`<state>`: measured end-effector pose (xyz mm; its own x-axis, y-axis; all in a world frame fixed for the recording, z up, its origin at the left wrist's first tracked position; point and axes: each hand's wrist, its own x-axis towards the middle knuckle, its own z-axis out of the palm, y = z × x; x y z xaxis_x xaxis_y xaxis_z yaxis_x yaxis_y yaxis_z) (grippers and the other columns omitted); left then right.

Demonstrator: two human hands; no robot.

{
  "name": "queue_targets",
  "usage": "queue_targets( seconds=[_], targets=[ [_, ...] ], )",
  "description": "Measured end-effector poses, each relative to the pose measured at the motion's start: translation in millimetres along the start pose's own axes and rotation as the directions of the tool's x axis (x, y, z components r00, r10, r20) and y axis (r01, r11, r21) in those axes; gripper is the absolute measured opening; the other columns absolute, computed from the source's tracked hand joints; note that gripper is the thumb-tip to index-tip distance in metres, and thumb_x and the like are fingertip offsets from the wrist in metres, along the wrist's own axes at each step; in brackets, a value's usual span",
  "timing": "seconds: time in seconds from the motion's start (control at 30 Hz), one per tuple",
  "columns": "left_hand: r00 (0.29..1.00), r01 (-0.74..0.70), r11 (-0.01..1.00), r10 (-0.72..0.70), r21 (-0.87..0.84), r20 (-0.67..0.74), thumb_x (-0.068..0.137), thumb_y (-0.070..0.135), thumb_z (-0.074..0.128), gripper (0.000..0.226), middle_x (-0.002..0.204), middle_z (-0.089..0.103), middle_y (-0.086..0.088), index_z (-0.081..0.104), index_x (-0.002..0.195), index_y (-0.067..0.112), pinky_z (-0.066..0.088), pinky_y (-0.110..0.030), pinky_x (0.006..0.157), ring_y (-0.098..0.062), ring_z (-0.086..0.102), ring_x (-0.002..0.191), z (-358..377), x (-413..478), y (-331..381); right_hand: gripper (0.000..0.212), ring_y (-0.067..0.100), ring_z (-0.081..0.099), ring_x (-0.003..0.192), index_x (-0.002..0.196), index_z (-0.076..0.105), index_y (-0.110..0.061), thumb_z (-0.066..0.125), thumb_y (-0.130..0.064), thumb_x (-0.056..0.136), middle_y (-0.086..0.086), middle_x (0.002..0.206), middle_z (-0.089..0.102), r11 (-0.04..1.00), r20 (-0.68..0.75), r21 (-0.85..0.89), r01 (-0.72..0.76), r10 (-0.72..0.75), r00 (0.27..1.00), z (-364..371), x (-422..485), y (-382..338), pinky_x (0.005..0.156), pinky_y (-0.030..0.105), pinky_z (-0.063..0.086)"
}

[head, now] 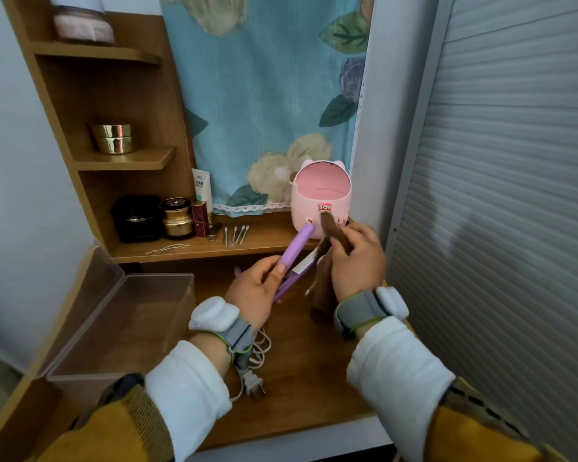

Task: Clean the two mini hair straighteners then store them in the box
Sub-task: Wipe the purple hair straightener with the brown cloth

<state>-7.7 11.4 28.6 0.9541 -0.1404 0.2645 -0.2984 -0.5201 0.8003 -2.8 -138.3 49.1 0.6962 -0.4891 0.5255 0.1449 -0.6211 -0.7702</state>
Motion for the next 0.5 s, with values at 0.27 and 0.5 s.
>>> queue_targets(
  seconds=[0.27,0.5],
  targets=[
    [0.998,0.024,0.998,-0.027,-0.06,-0.05,0.095,0.032,0.048,0.028,0.094,0.062,0.01,0.06,0.12,0.027,0.033,-0.048,0.108,-0.018,0.061,0.099,3,3,-1,0.04,0.022,0.049,0.121,0.121,0.063,-0.008,0.05,-0.002,0.083,0.006,0.13,0.055,0.922,0.44,-0.155,0.354,-0.256,0.861,13,-19,0,0.103,0.024,0.034],
    [0.98,0.157,0.92,-0.191,-0.36,-0.059,0.089,0.04,0.052,0.013,0.094,0.07,-0.003,0.065,0.093,0.043,0.038,-0.053,0.105,-0.031,0.061,0.103,13,11,-15,0.033,0.021,0.057,0.099,0.105,0.07,-0.004,0.051,0.005,0.079,0.009,0.113,0.058,0.936,0.408,-0.028,0.352,-0.311,0.858,23,-44,-4,0.083,0.012,0.035]
  ],
)
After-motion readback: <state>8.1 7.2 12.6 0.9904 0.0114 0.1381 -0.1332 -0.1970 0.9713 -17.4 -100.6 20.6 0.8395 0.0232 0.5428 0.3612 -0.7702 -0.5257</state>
